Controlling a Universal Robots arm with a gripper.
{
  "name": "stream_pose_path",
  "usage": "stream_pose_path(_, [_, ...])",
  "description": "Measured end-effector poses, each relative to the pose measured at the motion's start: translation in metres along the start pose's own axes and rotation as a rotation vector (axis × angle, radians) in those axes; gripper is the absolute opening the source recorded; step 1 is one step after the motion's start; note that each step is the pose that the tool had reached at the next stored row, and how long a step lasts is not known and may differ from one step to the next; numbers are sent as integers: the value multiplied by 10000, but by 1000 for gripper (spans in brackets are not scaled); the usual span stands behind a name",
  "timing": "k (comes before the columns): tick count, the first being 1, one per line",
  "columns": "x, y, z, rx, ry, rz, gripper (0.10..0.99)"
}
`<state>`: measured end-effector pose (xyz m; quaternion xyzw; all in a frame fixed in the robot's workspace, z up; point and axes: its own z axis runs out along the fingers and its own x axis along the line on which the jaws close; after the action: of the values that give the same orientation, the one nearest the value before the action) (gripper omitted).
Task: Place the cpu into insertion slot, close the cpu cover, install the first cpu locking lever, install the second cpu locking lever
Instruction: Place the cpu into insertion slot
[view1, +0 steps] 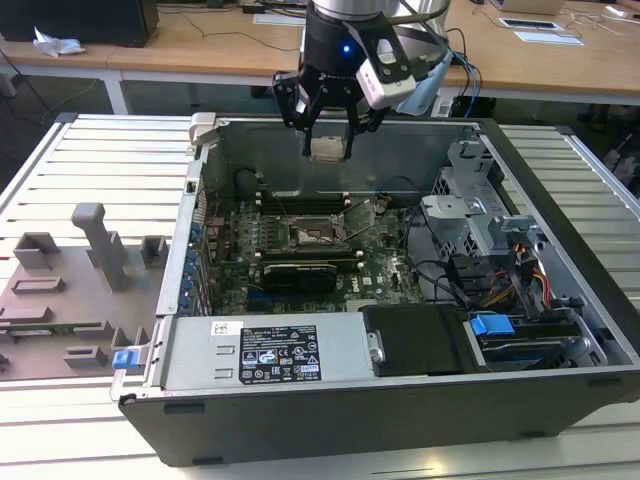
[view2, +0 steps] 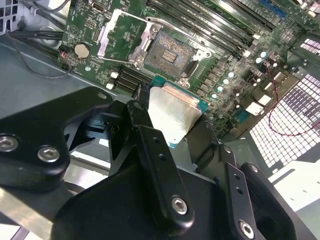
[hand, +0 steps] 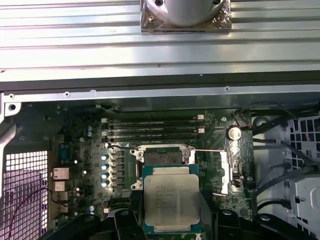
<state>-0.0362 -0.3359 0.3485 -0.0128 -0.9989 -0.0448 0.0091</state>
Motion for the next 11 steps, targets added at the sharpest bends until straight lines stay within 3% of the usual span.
stream_pose_path(11, [-1, -5, 59, 0, -1, 0, 541])
